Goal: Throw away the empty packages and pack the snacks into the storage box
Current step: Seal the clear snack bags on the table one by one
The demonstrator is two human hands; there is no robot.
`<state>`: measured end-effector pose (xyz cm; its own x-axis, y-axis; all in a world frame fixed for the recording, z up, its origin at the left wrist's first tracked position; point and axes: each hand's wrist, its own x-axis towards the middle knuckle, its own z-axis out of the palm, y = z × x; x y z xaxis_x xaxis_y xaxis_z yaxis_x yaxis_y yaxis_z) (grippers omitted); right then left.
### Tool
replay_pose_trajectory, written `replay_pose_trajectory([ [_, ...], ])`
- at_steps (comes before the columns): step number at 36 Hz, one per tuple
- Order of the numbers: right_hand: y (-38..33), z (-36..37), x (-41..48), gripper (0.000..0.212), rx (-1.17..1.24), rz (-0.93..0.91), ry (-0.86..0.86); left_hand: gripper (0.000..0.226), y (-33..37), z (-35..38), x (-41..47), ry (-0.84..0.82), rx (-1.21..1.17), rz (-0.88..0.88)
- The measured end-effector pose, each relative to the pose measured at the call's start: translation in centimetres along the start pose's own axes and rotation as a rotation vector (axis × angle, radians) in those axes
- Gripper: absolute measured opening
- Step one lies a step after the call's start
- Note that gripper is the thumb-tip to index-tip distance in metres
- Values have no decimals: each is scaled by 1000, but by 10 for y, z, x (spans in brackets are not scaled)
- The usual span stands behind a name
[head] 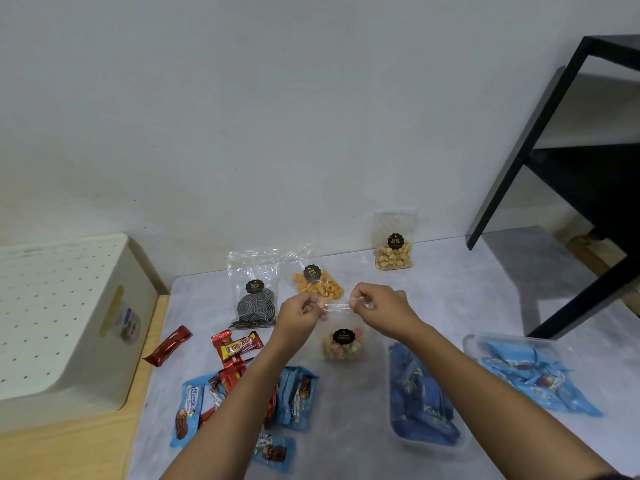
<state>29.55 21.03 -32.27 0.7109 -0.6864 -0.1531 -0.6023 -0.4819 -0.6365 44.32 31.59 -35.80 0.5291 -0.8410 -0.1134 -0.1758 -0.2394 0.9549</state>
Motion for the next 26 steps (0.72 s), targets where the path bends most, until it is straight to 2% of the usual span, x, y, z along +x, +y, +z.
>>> replay_pose_trajectory([
  [6, -6, 1, -2, 11, 46, 22, -27, 9, 1, 4, -1, 4, 38, 12],
  [26, -17, -1, -5, 14, 29, 29, 71, 8, 7, 8, -4, -26, 88, 39],
])
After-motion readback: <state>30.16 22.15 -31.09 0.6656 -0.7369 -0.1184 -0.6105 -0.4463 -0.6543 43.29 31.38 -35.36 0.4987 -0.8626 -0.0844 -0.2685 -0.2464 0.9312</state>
